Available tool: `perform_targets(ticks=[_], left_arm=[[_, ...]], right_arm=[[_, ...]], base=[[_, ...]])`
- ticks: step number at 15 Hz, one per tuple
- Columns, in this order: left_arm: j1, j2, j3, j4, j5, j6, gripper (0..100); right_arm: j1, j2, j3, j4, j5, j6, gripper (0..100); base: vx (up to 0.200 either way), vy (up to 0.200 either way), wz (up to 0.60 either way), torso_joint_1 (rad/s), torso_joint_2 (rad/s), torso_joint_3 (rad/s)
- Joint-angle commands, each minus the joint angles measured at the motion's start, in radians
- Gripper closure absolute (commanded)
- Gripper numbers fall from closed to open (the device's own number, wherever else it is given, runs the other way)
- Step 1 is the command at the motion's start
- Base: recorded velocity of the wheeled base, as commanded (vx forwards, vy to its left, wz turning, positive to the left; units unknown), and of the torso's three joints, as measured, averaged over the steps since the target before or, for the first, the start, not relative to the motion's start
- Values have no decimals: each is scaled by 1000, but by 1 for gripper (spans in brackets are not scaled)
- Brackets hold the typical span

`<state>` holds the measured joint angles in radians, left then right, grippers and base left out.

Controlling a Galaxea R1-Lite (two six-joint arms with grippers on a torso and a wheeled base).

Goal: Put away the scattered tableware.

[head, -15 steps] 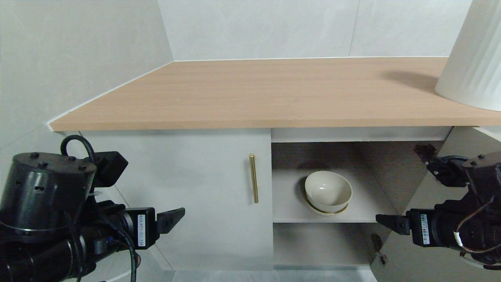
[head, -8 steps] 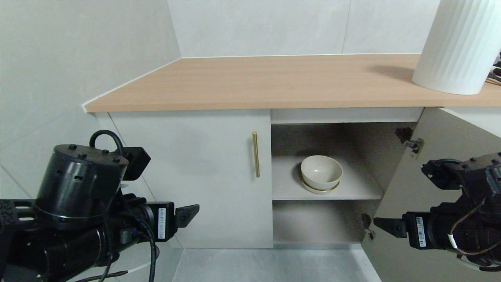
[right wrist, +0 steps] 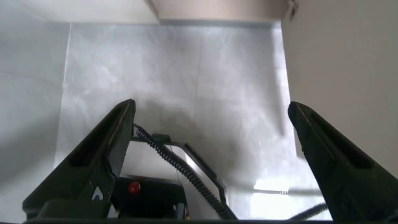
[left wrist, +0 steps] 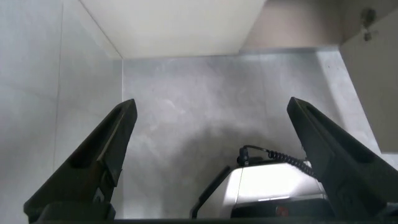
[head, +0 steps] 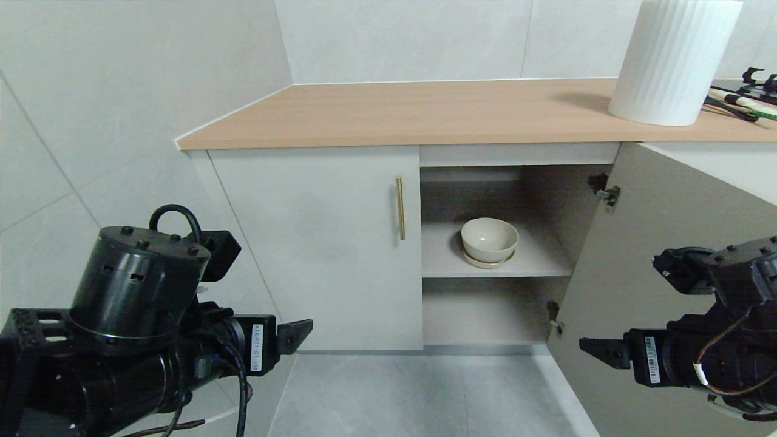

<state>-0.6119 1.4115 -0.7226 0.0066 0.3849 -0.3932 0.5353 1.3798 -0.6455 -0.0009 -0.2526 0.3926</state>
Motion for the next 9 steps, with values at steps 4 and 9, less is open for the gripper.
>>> perform_targets(ticks=[4,9], left_arm=[[0,4,2,0,0,-1,0],[0,4,3,0,5,0,0]], right_arm=[[18,4,0,-1,-1,0,0],[18,1,1,-1,-1,0,0]], base=[[0,0,0,0,0,0],[0,0,0,0,0,0]])
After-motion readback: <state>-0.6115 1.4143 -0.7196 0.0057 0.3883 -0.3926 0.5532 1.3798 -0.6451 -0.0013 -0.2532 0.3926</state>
